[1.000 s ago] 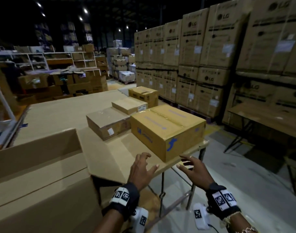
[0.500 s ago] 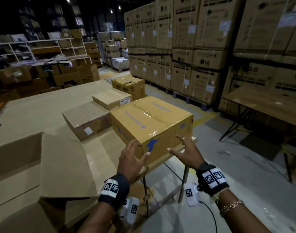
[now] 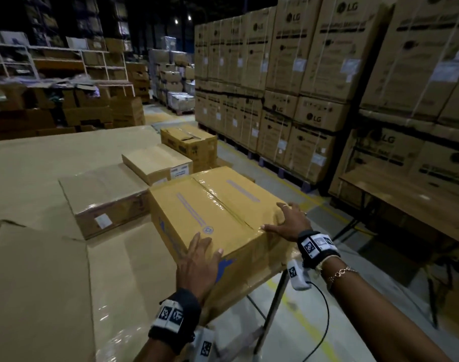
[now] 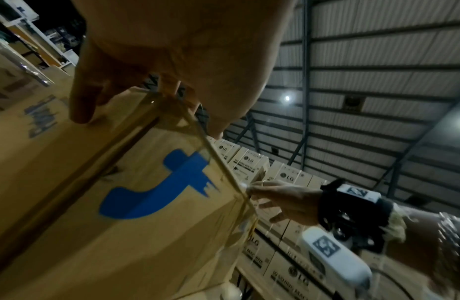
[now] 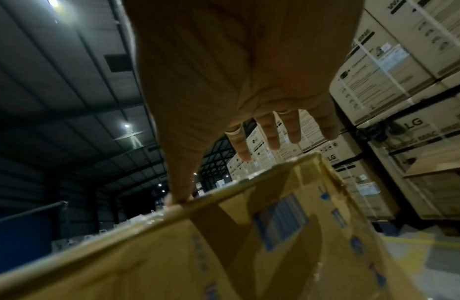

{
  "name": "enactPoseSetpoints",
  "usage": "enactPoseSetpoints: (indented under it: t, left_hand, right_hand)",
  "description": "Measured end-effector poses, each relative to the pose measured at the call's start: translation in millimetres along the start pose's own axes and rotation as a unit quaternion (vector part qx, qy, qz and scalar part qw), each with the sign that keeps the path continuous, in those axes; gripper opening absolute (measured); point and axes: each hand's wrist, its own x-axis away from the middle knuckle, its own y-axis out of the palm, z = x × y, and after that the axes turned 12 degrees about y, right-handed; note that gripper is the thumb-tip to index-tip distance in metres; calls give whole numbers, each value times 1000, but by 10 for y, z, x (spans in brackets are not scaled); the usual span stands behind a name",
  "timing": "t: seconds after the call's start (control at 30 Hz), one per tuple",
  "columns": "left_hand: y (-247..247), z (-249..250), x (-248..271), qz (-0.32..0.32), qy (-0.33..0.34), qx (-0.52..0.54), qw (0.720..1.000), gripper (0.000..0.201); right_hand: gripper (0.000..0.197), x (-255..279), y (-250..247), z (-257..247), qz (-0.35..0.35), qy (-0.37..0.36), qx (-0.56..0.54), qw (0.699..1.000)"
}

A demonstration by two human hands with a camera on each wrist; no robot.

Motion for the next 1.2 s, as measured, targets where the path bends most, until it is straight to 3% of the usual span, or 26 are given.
enactPoseSetpoints:
  t: [0.13, 0.23, 0.37, 0.57, 0.7, 0.8, 0.87, 0.93, 1.03, 1.2]
  left_hand:
    - [86, -137, 43, 9, 3, -3, 1000, 53]
    - [38, -216, 46, 29, -8, 17, 999, 48]
    - [-214, -368, 76, 55, -24, 2, 998, 43]
    - [-722, -652, -2, 26, -97, -52, 994, 59]
    - [-863, -682, -213, -16, -117, -97, 988, 78]
    - [-802, -626, -311, -53, -134, -126, 982, 96]
    - [-761, -642, -331, -68, -154, -128, 977, 112]
    - [-736, -674, -328, -86, -167, -122, 975, 124]
    - [-704, -652, -307, -91, -161, -120, 975, 124]
    - [-676, -674, -139, -35, -118, -117, 985, 123]
  right_hand:
    - [137, -182, 53, 84, -44, 29, -22, 998]
    - [133, -206, 57, 54, -26, 21, -26, 999]
    - [124, 140, 110, -22, 16, 18, -42, 999]
    - [119, 588, 319, -260, 34, 3, -11, 999]
    - [125, 386, 144, -332, -44, -29, -16, 998]
    - [142, 106, 66, -443, -156, -36, -9, 987]
    - [151, -10, 90, -530, -183, -32, 0, 983]
    - [152, -44, 154, -575, -169, -31, 2, 985]
    - [145, -18, 197, -542, -134, -48, -1, 990]
    - [133, 72, 214, -392, -92, -91, -35, 991]
